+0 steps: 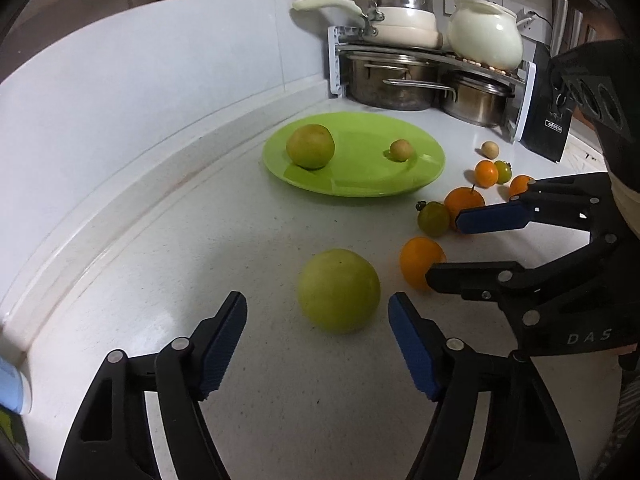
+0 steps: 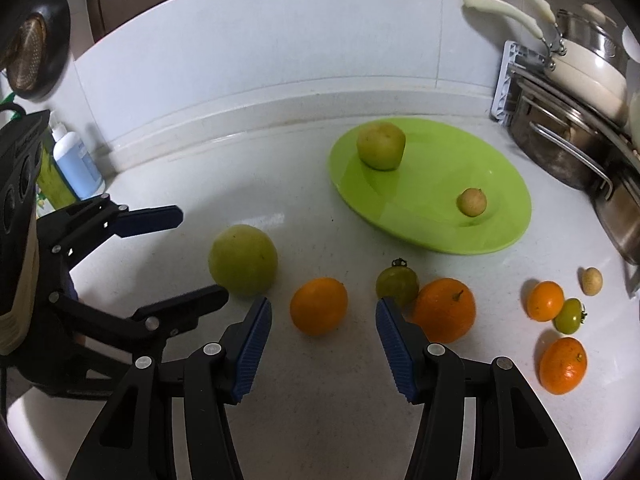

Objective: Organize fruits
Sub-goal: 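Grasp another large green fruit with left gripper while right gripper grasps an orange, then carry the large green fruit and the orange over the green plate with both tools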

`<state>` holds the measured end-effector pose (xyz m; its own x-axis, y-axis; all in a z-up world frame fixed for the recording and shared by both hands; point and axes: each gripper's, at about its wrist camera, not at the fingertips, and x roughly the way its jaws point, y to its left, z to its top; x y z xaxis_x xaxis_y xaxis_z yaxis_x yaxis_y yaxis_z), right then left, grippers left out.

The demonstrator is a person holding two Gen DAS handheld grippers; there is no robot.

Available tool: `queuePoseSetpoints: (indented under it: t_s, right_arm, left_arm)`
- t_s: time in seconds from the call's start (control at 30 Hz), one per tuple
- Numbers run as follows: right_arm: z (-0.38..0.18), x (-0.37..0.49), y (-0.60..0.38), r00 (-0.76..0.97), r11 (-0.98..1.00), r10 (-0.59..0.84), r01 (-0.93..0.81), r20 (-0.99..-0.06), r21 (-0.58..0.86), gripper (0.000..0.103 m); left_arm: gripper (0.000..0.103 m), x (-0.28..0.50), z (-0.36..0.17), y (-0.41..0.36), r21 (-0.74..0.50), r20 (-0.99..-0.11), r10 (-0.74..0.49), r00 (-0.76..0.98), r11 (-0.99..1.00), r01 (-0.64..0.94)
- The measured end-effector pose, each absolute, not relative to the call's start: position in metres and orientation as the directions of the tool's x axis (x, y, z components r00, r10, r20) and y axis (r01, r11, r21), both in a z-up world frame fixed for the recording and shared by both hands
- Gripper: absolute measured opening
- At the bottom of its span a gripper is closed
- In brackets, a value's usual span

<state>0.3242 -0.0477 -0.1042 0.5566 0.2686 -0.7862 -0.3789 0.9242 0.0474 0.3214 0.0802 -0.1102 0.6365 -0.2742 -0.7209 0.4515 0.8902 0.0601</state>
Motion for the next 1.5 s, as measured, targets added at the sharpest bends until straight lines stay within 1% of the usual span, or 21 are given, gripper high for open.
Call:
queuePoseSetpoints:
  t_s: [0.13, 0.17, 0.27, 0.4, 0.5, 0.6, 0.83, 1.13, 1.5]
  right_arm:
    - [-0.111, 0.331, -0.049, 0.54, 0.925, 0.264, -0.378, -0.799, 0.05, 0.05]
    - [-0.112, 0.332, -0.049, 0.535, 0.924, 0.267, -0.38, -0.802, 0.054, 0.049]
    - [-0.114, 0.334, -0.048, 0.529, 0.92, 0.272, -0.387, -0.803, 0.057, 0.048]
    - [-0.115, 0.336, -0.047, 0.521, 0.915, 0.286, -0.397, -0.805, 0.068, 0.047]
    - [-0.116, 0.339, -0.046, 0.513, 0.911, 0.297, -0.406, -0.805, 0.077, 0.046]
    - [-0.116, 0.34, -0.045, 0.506, 0.907, 0.305, -0.412, -0.807, 0.085, 0.046]
    - [-0.117, 0.343, -0.042, 0.487, 0.9, 0.325, -0.423, -0.811, 0.107, 0.038]
    - [-0.114, 0.34, -0.042, 0.508, 0.904, 0.313, -0.419, -0.803, 0.087, 0.038]
    - [-0.091, 0.326, -0.051, 0.551, 0.908, 0.324, -0.41, -0.769, 0.089, 0.038]
  left_arm:
    - [0.068, 0.326, -0.114, 0.078, 0.052, -0.725, -0.289, 0.625, 0.882, 0.468]
    - [0.065, 0.327, -0.116, 0.076, 0.047, -0.73, -0.295, 0.616, 0.878, 0.476]
    - [0.062, 0.33, -0.118, 0.074, 0.038, -0.737, -0.305, 0.604, 0.873, 0.487]
    - [0.053, 0.334, -0.121, 0.07, 0.017, -0.746, -0.322, 0.584, 0.866, 0.499]
    - [0.049, 0.336, -0.123, 0.069, 0.011, -0.751, -0.327, 0.573, 0.862, 0.506]
    - [0.049, 0.339, -0.124, 0.068, 0.003, -0.755, -0.329, 0.567, 0.863, 0.505]
    - [0.049, 0.338, -0.124, 0.068, 0.004, -0.76, -0.315, 0.568, 0.872, 0.489]
    - [0.049, 0.331, -0.119, 0.075, -0.004, -0.767, -0.278, 0.578, 0.904, 0.428]
    - [0.049, 0.312, -0.09, 0.076, -0.047, -0.724, -0.301, 0.621, 0.919, 0.39]
